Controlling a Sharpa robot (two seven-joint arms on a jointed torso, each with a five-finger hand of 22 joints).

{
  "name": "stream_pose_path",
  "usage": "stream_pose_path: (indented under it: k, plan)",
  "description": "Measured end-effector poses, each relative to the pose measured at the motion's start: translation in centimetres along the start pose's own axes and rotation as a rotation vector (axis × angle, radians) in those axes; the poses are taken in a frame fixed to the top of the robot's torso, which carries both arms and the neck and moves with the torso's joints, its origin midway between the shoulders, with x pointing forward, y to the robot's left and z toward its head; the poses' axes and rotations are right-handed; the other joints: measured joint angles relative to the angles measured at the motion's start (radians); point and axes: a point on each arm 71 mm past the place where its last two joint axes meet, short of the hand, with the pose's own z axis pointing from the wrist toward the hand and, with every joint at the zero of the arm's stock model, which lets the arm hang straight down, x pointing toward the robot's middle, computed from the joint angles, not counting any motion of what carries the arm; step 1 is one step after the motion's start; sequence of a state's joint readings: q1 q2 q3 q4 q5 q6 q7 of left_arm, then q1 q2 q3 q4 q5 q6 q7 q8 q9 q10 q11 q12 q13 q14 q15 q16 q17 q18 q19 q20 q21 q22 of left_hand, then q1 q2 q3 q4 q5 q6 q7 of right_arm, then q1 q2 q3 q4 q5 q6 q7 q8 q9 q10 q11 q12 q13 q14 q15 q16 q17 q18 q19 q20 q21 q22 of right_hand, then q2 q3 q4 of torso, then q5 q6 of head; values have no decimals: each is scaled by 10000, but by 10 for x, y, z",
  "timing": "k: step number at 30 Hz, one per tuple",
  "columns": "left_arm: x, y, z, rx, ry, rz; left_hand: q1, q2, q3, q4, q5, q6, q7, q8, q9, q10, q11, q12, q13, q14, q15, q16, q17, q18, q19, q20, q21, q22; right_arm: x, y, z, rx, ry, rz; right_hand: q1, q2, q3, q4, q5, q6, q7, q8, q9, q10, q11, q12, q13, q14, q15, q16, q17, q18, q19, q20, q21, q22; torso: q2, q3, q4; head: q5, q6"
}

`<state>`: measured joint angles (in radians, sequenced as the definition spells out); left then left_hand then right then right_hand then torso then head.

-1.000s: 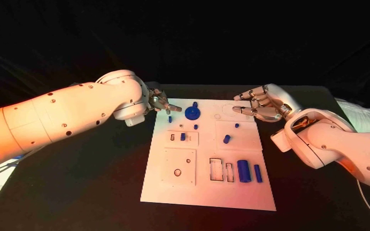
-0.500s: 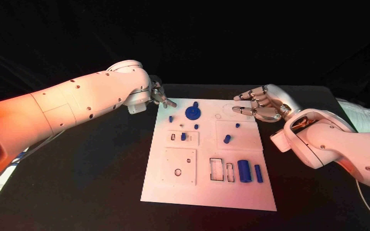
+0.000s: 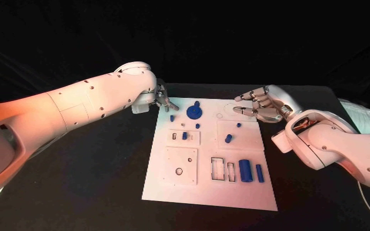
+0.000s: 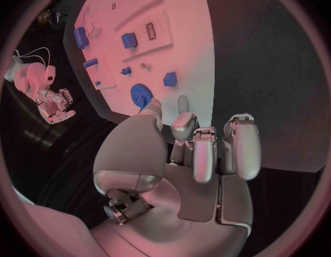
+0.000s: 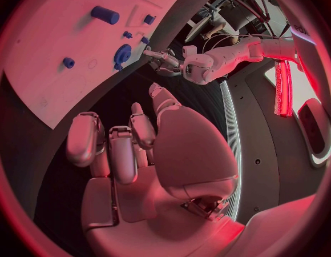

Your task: Assemble the parts on the task board

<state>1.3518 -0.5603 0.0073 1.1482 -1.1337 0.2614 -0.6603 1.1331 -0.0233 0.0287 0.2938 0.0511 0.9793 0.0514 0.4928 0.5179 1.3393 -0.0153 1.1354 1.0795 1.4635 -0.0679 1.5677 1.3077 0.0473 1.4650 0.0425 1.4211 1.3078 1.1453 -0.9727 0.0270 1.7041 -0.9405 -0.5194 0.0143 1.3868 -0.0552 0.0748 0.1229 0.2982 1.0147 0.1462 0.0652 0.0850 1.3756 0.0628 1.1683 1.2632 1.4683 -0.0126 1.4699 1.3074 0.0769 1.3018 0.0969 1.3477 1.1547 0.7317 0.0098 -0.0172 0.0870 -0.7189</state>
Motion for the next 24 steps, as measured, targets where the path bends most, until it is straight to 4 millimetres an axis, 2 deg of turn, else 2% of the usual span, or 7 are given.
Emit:
stream_pose_path:
  k: [24]
  plan:
    - [16,-4,8,-61,669,367,75,87,-27,-27,0,144,-68,48,103,139,-98,188,184,37,-37,0,-2,-1,-1,0,157,-2,1,-1,0,14,61,11,1,0,0,0,34,0,0,0,0,0,0,0,17,0,0,0,-1,0,0,0,0,1,-1,12,0,4,-47]
